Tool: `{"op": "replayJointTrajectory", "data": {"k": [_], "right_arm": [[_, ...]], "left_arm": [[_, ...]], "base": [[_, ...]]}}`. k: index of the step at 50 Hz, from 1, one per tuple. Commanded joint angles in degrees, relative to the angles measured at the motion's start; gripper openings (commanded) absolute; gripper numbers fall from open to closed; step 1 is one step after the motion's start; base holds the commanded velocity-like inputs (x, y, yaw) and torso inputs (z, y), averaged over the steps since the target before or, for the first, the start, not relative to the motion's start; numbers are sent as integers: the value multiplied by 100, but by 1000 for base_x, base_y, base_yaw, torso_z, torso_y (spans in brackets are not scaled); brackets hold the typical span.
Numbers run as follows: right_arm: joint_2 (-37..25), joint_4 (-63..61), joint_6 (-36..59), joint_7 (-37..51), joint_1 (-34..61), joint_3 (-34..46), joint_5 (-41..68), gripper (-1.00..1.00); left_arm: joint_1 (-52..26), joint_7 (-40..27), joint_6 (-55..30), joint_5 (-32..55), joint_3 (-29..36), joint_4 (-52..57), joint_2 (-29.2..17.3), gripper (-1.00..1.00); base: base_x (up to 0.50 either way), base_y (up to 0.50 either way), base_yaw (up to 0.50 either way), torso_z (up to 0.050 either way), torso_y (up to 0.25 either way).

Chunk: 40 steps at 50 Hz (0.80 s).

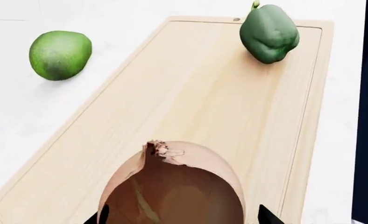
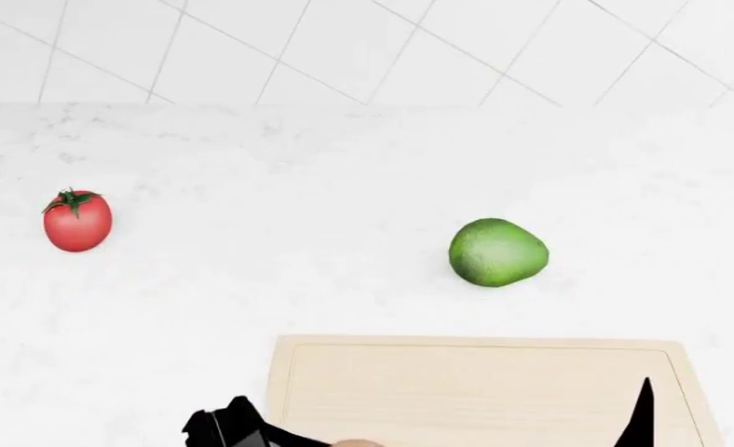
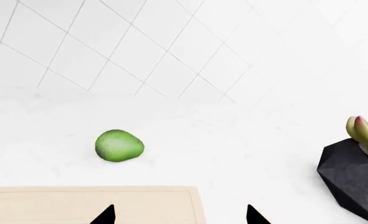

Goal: Place the avocado, onion, tomato and bell pepper on the cutting board.

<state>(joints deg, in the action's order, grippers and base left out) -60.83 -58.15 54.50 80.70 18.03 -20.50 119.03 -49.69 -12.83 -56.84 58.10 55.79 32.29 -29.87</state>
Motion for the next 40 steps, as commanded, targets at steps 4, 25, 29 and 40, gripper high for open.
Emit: {"op": "replayJointTrajectory", "data": {"k": [4,25,29,40], "right_arm": [[19,8,-1,63,67,81,41,100],[432,186,185,-98,579,713,-427,100],[535,335,229,-97,980,1074,-557,100],[956,776,541,-337,1859,1852,-1028,100]], "left_arm": [[-221,-313,-131,441,-274,436,-56,100],[-1905,-3345,104,3882,-2374,1033,-1308,100],[-1687,-3903,421,3814,-2684,683,-1686,100],[-1096,-4704,801,3143,-3013,109,-2290,100]], "base": [[0,0,0,0,0],[0,0,0,0,0],[0,0,0,0,0],[0,0,0,0,0]]}}
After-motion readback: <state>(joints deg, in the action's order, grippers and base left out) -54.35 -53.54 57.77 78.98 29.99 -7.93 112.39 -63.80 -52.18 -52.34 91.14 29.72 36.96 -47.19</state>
